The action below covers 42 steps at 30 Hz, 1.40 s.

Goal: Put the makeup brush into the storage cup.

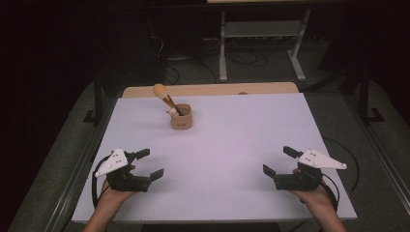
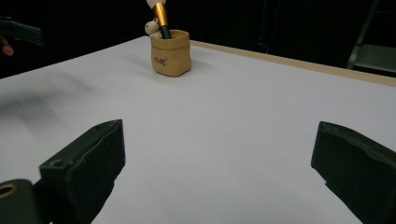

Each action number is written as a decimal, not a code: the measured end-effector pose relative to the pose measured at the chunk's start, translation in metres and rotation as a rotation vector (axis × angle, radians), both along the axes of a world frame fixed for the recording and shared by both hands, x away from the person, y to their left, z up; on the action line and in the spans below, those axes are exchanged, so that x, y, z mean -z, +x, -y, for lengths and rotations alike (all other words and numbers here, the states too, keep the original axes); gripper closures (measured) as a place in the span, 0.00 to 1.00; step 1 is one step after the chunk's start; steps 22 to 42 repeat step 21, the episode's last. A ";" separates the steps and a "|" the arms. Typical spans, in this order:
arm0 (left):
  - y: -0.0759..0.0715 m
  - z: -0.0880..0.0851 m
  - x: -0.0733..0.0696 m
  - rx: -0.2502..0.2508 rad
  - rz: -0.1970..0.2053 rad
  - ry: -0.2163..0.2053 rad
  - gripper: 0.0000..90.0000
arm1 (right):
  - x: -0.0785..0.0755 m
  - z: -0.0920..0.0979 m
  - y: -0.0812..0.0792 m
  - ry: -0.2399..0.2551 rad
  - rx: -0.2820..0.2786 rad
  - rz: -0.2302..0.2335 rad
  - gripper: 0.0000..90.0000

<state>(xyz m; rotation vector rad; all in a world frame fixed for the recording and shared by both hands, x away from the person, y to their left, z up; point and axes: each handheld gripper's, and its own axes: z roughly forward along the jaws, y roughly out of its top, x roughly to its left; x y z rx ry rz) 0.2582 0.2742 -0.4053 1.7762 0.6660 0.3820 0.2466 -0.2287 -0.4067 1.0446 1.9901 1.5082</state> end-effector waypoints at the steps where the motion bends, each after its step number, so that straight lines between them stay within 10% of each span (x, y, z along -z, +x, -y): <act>1: -0.001 0.000 0.001 0.000 0.001 -0.003 0.12 | 0.000 0.000 0.000 -0.001 0.000 0.000 0.02; 42: -0.006 -0.006 0.018 0.018 -0.048 0.013 0.12 | 0.009 -0.005 0.004 -0.032 -0.013 -0.026 0.02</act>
